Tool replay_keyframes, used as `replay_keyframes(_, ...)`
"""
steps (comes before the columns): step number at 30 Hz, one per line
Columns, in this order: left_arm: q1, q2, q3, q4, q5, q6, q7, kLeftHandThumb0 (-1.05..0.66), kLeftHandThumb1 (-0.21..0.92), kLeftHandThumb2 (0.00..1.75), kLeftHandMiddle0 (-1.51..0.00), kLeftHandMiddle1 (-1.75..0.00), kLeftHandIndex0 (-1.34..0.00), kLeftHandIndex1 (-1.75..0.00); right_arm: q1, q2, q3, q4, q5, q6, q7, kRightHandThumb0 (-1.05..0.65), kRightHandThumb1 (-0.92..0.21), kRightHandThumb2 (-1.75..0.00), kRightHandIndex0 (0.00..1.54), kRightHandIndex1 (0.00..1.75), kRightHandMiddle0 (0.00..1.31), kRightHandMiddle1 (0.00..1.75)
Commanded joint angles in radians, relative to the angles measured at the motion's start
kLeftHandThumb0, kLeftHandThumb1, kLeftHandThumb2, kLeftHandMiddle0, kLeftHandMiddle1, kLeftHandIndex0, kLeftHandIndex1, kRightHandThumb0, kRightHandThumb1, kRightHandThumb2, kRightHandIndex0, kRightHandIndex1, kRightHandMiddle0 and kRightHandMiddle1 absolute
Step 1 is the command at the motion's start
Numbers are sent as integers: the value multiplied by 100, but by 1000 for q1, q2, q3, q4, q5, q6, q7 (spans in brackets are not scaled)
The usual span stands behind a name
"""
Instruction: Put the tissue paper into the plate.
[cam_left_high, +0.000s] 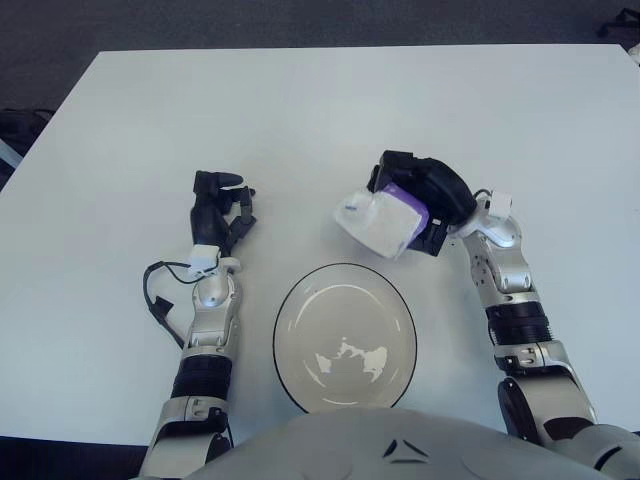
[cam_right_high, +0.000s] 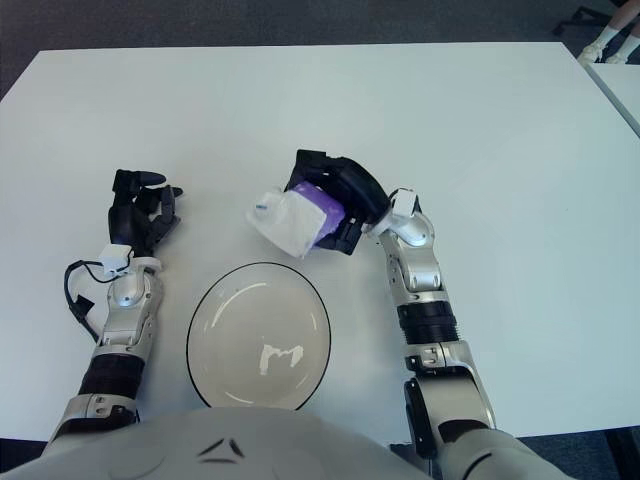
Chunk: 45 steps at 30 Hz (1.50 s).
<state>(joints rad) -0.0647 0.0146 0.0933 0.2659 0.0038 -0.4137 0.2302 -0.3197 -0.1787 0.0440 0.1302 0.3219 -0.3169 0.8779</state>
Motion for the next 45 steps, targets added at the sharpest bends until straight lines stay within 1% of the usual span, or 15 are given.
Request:
replay_keyframes(1, 130, -50, -24, 210, 32, 24, 8, -36, 78, 74, -48, -132, -27, -175, 36, -34, 23, -74, 80, -27, 108, -17, 0, -174, 140, 175, 126, 175)
replay_keyframes(3, 129, -49, -24, 212, 32, 22, 7, -36, 77, 74, -47, -132, -27, -175, 37, -44, 26, -81, 78, -38, 126, -16, -1, -174, 139, 175, 126, 175)
replay_keyframes(5, 129, -48, -25, 213, 33, 20, 6, -36, 77, 74, -47, -132, -27, -175, 41, -63, 35, -92, 57, -56, 146, -16, -1, -174, 139, 175, 126, 175)
replay_keyframes(7, 129, -47, -26, 213, 34, 18, 5, -36, 77, 74, -47, -132, -27, -175, 45, -91, 50, -108, 38, -55, 172, -15, -2, -175, 140, 175, 127, 175)
replay_keyframes(9, 129, -47, -26, 214, 35, 17, 5, -36, 77, 74, -47, -132, -27, -175, 46, -111, 61, -117, 27, -50, 190, -15, -2, -175, 141, 175, 128, 175)
replay_keyframes(16, 127, -46, -26, 214, 37, 20, 8, -37, 76, 76, -48, -135, -28, -175, 62, -222, 113, -204, -45, 17, 227, -14, -3, -175, 145, 175, 131, 175)
replay_keyframes(21, 127, -45, -27, 216, 40, 14, 8, -37, 75, 77, -48, -135, -29, -175, 58, -257, 149, -223, -71, 21, 242, -14, -4, -175, 145, 175, 131, 175)
replay_keyframes(22, 126, -45, -27, 217, 41, 13, 8, -37, 75, 77, -48, -135, -29, -175, 58, -260, 156, -225, -79, 15, 239, -14, -4, -175, 145, 175, 130, 175)
replay_keyframes(25, 124, -44, -27, 219, 42, 13, 9, -37, 73, 79, -48, -137, -30, -175, 67, -251, 187, -220, -119, -42, 225, -14, -5, -175, 145, 175, 128, 175)
replay_keyframes(30, 123, -44, -27, 218, 40, 17, 6, -37, 73, 80, -48, -138, -30, -175, 77, -244, 212, -211, -116, -101, 226, -14, -5, -175, 143, 175, 126, 175)
replay_keyframes(33, 123, -45, -26, 217, 36, 20, 4, -37, 74, 78, -48, -138, -29, -175, 96, -234, 225, -211, -126, -156, 209, -15, -5, -174, 142, 175, 124, 175)
replay_keyframes(35, 121, -45, -25, 218, 35, 21, 3, -37, 76, 76, -48, -138, -28, -175, 99, -234, 232, -208, -129, -172, 201, -15, -5, -174, 141, 175, 123, 175)
replay_keyframes(39, 123, -44, -27, 217, 41, 13, 7, -36, 79, 72, -48, -137, -26, -175, 101, -201, 263, -194, -160, -275, 166, -16, -6, -172, 140, 175, 121, 175)
replay_keyframes(43, 123, -44, -28, 218, 37, 6, 1, -36, 80, 71, -47, -136, -26, -175, 97, -179, 285, -180, -191, -332, 130, -17, -7, -170, 140, 175, 120, 175)
replay_keyframes(45, 123, -45, -28, 217, 33, 8, -4, -36, 80, 71, -47, -135, -26, -175, 96, -173, 293, -179, -205, -347, 112, -16, -7, -169, 139, 175, 119, 175)
